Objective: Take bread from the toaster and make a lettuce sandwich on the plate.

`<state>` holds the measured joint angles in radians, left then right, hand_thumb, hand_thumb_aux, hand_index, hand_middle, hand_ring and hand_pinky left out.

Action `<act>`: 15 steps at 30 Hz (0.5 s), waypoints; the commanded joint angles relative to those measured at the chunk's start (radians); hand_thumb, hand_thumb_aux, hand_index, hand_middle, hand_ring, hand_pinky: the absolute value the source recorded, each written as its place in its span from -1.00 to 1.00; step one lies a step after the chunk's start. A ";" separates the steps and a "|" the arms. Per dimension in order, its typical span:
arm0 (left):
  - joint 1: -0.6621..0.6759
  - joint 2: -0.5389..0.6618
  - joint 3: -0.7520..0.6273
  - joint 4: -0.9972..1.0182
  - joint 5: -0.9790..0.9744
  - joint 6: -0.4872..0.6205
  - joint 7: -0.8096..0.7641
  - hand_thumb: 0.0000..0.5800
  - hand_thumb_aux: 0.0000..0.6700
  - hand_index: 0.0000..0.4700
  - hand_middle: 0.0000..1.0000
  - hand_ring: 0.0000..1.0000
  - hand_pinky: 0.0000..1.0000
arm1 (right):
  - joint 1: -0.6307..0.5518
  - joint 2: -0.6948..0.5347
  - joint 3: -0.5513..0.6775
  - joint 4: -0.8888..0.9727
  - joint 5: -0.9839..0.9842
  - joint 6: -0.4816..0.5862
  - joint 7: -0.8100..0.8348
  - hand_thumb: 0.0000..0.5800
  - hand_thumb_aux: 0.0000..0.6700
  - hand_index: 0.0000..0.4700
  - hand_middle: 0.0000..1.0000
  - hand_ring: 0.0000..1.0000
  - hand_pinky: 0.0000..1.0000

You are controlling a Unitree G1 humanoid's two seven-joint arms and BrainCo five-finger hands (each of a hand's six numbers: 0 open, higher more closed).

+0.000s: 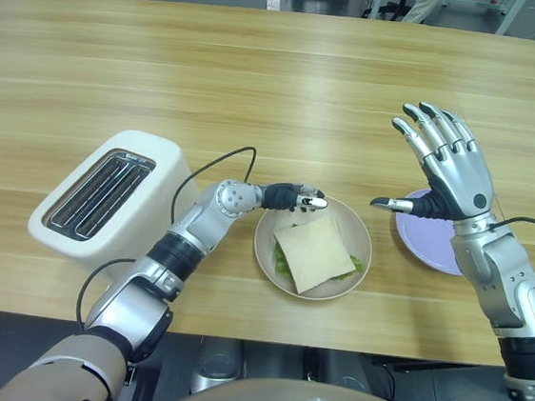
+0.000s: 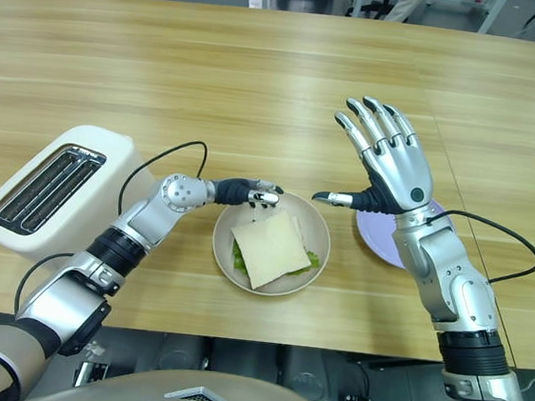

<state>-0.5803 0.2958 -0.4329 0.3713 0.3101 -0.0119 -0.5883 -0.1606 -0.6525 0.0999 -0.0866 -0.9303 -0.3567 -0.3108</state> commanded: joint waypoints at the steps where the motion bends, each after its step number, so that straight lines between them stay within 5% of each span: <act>1: -0.025 0.004 0.040 -0.072 0.019 0.016 0.047 -1.00 -1.00 -1.00 -1.00 -1.00 -1.00 | 0.011 -0.006 0.016 0.017 -0.001 -0.013 0.009 -1.00 -1.00 -1.00 -1.00 -1.00 -1.00; 7: -0.010 0.056 0.147 -0.211 0.039 0.052 0.144 -1.00 -1.00 -1.00 -1.00 -1.00 -1.00 | 0.064 -0.057 0.018 0.018 0.144 -0.064 0.165 -1.00 -1.00 -1.00 -1.00 -1.00 -1.00; 12: 0.185 0.145 0.286 -0.604 -0.022 0.119 0.114 -1.00 -1.00 -1.00 -1.00 -1.00 -1.00 | 0.134 -0.140 0.026 0.021 0.293 -0.113 0.358 -1.00 -1.00 -1.00 -1.00 -1.00 -1.00; 13: 0.239 0.167 0.323 -0.691 -0.045 0.133 0.098 -1.00 -1.00 -1.00 -1.00 -1.00 -1.00 | 0.156 -0.155 0.025 0.012 0.335 -0.119 0.401 -1.00 -1.00 -1.00 -0.59 -0.59 -0.59; 14: 0.293 0.192 0.359 -0.767 -0.075 0.141 0.076 -1.00 -1.00 -1.00 -1.00 -1.00 -1.00 | 0.178 -0.171 0.021 -0.001 0.375 -0.119 0.444 -1.00 -1.00 -1.00 1.00 1.00 1.00; 15: 0.351 0.220 0.396 -0.833 -0.109 0.150 0.047 -1.00 -1.00 -1.00 -1.00 -1.00 -1.00 | 0.199 -0.186 0.012 -0.017 0.413 -0.111 0.485 -1.00 -1.00 -1.00 1.00 1.00 1.00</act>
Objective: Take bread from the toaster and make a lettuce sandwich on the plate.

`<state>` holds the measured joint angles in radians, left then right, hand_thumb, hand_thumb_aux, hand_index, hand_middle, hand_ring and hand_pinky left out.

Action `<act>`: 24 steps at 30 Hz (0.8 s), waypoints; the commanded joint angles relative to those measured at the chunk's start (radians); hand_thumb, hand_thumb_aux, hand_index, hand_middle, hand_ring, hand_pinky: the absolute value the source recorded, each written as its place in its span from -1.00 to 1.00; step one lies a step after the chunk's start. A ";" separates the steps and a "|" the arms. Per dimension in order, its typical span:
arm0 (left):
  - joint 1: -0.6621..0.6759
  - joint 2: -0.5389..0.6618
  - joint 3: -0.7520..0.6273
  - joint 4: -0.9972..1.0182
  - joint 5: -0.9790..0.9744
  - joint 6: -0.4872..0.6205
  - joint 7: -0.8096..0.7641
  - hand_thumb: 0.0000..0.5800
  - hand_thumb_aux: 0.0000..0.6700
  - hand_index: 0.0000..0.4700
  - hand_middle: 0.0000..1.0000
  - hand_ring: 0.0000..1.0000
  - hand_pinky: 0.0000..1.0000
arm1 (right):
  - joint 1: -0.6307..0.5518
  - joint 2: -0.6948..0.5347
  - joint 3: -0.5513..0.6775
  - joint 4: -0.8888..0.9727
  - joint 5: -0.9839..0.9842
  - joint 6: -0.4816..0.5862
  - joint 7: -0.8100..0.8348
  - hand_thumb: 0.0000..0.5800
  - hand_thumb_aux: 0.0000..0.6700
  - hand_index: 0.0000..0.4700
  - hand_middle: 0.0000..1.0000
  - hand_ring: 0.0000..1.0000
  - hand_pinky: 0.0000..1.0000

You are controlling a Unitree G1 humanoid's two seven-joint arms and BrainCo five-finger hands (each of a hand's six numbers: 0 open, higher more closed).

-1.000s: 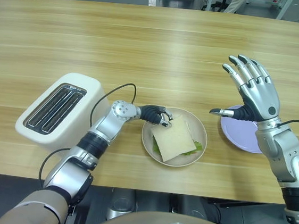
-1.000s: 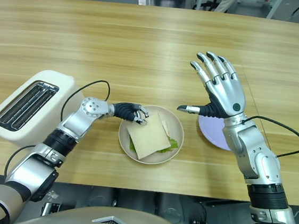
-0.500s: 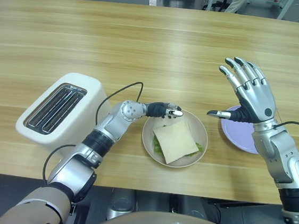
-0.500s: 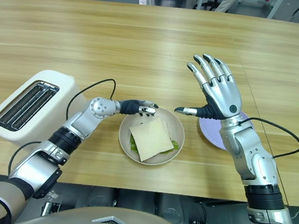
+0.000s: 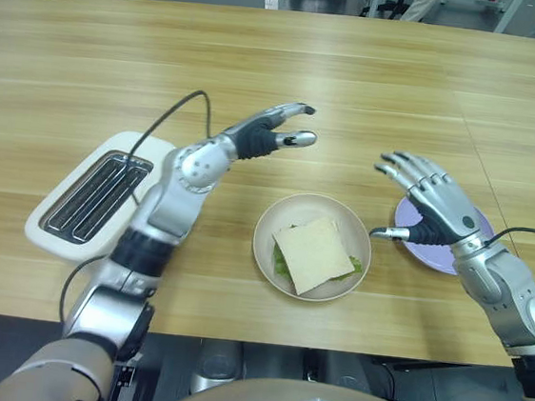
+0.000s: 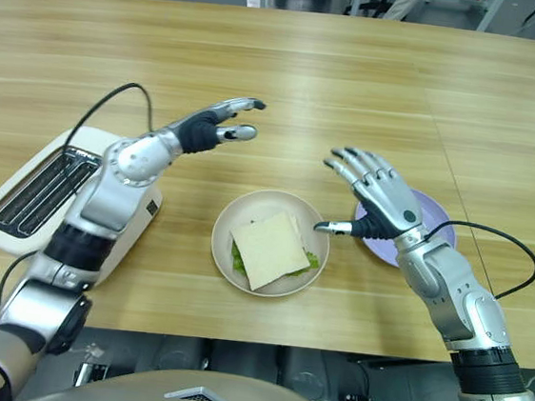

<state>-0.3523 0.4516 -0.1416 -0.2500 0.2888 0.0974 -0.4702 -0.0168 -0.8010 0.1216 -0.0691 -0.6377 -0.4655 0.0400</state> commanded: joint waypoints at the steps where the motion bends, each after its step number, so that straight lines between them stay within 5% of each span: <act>1: 0.176 0.095 0.136 -0.260 -0.119 0.040 -0.100 -1.00 -1.00 -1.00 -1.00 -1.00 -1.00 | 0.072 -0.051 -0.021 -0.049 0.150 0.007 0.167 -0.61 -0.80 -0.80 1.00 1.00 1.00; 2: 0.235 0.129 0.172 -0.303 -0.159 0.036 -0.136 -1.00 -1.00 -1.00 -1.00 -1.00 -1.00 | 0.087 -0.065 -0.036 -0.065 0.179 0.017 0.198 0.53 0.04 0.01 1.00 1.00 1.00; 3: 0.301 0.159 0.216 -0.343 -0.205 0.043 -0.172 -0.63 -0.80 -0.81 -1.00 -1.00 -1.00 | 0.102 -0.078 -0.051 -0.083 0.215 0.028 0.232 1.00 1.00 0.96 1.00 1.00 1.00; 4: 0.368 0.183 0.266 -0.376 -0.245 0.047 -0.198 0.72 0.25 0.22 -0.11 -0.11 -0.11 | 0.116 -0.093 -0.062 -0.102 0.256 0.041 0.272 1.00 1.00 0.96 1.00 1.00 1.00; 5: 0.433 0.206 0.317 -0.402 -0.280 0.050 -0.224 1.00 1.00 0.96 1.00 1.00 1.00 | 0.133 -0.109 -0.070 -0.120 0.293 0.051 0.313 1.00 1.00 0.96 1.00 1.00 1.00; 9: 0.673 0.286 0.447 -0.433 -0.355 0.014 -0.335 1.00 1.00 0.96 1.00 1.00 1.00 | 0.240 -0.159 -0.086 -0.222 0.437 0.136 0.481 1.00 1.00 0.96 1.00 1.00 1.00; 15: 0.945 0.388 0.400 -0.438 -0.341 -0.105 -0.486 1.00 1.00 0.96 1.00 1.00 1.00 | 0.339 -0.170 -0.080 -0.330 0.534 0.217 0.622 1.00 1.00 0.96 1.00 1.00 1.00; 24: 0.860 0.372 0.102 -0.321 -0.194 -0.111 -0.473 1.00 1.00 0.96 1.00 1.00 1.00 | 0.352 -0.121 0.074 -0.264 0.415 0.238 0.704 1.00 1.00 0.96 1.00 1.00 1.00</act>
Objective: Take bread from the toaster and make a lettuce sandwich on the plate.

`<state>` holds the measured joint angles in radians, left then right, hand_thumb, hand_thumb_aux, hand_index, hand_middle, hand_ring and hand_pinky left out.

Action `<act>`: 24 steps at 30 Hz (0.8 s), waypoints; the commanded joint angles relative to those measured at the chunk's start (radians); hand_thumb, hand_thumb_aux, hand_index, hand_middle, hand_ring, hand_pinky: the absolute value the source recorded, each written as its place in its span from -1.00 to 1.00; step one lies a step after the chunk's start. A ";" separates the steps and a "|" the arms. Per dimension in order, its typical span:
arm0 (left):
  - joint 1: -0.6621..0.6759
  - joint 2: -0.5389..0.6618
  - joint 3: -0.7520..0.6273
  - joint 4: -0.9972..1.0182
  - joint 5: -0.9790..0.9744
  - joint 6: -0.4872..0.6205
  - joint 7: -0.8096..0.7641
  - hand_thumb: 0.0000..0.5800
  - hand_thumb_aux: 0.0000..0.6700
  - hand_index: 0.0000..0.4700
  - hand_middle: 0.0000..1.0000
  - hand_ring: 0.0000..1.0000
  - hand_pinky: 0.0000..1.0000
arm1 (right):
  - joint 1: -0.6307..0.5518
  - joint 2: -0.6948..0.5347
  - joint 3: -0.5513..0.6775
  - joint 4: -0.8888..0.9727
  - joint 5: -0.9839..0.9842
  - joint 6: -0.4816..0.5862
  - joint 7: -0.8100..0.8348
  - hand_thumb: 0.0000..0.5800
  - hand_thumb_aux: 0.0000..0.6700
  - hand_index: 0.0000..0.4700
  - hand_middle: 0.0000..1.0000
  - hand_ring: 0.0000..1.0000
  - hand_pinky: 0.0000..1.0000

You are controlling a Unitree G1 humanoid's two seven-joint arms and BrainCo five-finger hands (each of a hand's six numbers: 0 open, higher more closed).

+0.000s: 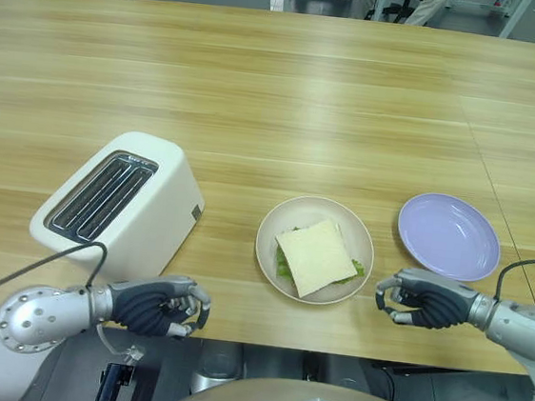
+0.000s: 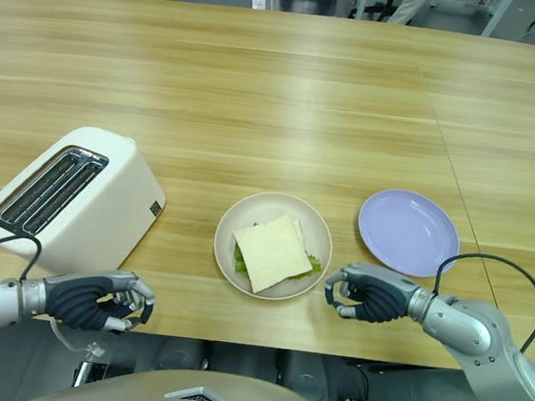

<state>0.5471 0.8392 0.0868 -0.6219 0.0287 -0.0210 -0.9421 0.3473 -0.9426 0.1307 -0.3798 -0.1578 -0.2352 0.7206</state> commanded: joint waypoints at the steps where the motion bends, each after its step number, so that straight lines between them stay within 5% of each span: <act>1: -0.054 -0.019 -0.156 0.061 0.078 0.011 0.001 1.00 1.00 0.96 1.00 1.00 1.00 | -0.018 0.028 0.079 0.056 -0.077 0.007 0.026 1.00 1.00 0.96 1.00 1.00 1.00; 10: -0.280 -0.160 -0.405 0.303 0.215 0.015 0.071 1.00 1.00 0.96 1.00 1.00 1.00 | -0.097 0.118 0.212 0.198 -0.240 -0.036 -0.007 1.00 1.00 0.96 1.00 1.00 1.00; 24: -0.417 -0.334 -0.516 0.595 0.336 -0.003 0.282 1.00 1.00 0.96 1.00 1.00 1.00 | -0.259 0.253 0.284 0.408 -0.488 -0.150 -0.265 1.00 1.00 0.96 1.00 1.00 1.00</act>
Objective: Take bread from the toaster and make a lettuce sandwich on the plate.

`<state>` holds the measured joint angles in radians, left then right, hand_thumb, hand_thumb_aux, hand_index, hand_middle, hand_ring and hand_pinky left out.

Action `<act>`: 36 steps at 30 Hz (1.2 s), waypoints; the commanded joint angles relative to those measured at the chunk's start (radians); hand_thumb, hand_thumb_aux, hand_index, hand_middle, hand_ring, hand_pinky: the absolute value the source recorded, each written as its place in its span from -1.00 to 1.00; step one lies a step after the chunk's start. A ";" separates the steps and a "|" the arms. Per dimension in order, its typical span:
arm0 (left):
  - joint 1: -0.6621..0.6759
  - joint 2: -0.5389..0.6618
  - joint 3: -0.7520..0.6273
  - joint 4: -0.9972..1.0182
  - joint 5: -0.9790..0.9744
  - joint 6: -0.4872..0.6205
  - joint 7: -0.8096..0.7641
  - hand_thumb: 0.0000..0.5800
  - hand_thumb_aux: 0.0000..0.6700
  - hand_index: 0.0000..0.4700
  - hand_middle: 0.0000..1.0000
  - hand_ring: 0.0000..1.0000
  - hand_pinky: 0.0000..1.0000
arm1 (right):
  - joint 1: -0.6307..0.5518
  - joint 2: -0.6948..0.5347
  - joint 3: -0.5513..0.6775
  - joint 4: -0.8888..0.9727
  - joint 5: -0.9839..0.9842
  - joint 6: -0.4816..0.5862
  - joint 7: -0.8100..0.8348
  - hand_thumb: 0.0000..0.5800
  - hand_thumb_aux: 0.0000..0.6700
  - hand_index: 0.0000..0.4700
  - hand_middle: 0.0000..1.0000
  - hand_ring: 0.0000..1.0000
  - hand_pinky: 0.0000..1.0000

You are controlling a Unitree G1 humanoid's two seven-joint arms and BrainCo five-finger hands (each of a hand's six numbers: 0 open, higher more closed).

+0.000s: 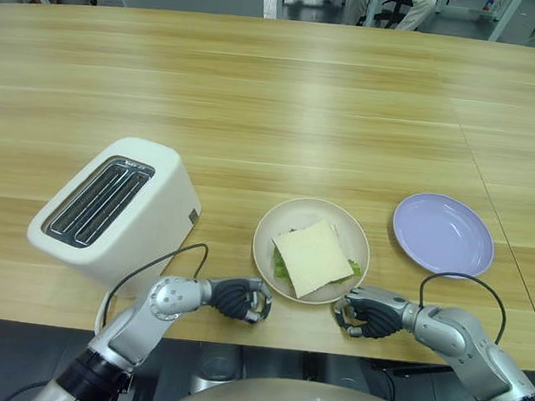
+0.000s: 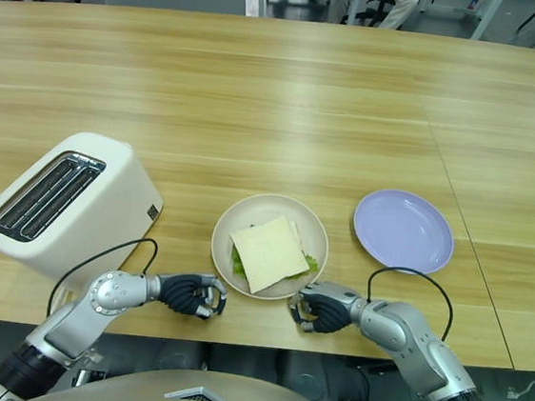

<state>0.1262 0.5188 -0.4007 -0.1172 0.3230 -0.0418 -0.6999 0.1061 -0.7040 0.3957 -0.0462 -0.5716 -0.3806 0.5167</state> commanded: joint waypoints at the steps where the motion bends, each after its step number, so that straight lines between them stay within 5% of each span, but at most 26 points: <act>1: -0.004 -0.024 -0.028 0.103 0.044 0.017 0.056 1.00 1.00 0.96 1.00 1.00 1.00 | -0.025 0.021 0.022 0.086 -0.087 -0.010 -0.082 1.00 1.00 0.96 1.00 1.00 1.00; 10: -0.140 -0.135 0.024 0.291 0.052 0.001 0.254 1.00 1.00 0.96 1.00 1.00 1.00 | -0.169 0.130 0.051 0.260 -0.191 -0.022 -0.273 1.00 1.00 0.96 1.00 1.00 1.00; 17: -0.328 -0.171 0.045 0.575 0.057 -0.052 0.355 1.00 1.00 0.96 1.00 1.00 1.00 | -0.402 0.252 0.094 0.609 -0.229 0.013 -0.402 1.00 1.00 0.96 1.00 1.00 1.00; 36: -0.646 -0.267 0.092 1.058 0.050 -0.183 0.574 1.00 1.00 0.96 1.00 1.00 1.00 | -0.797 0.490 0.151 1.162 -0.235 0.194 -0.712 1.00 1.00 0.96 1.00 1.00 1.00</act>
<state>-0.5188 0.2516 -0.3191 0.8854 0.3673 -0.2288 -0.1497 -0.6775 -0.2200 0.5368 1.0562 -0.8011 -0.2136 -0.1588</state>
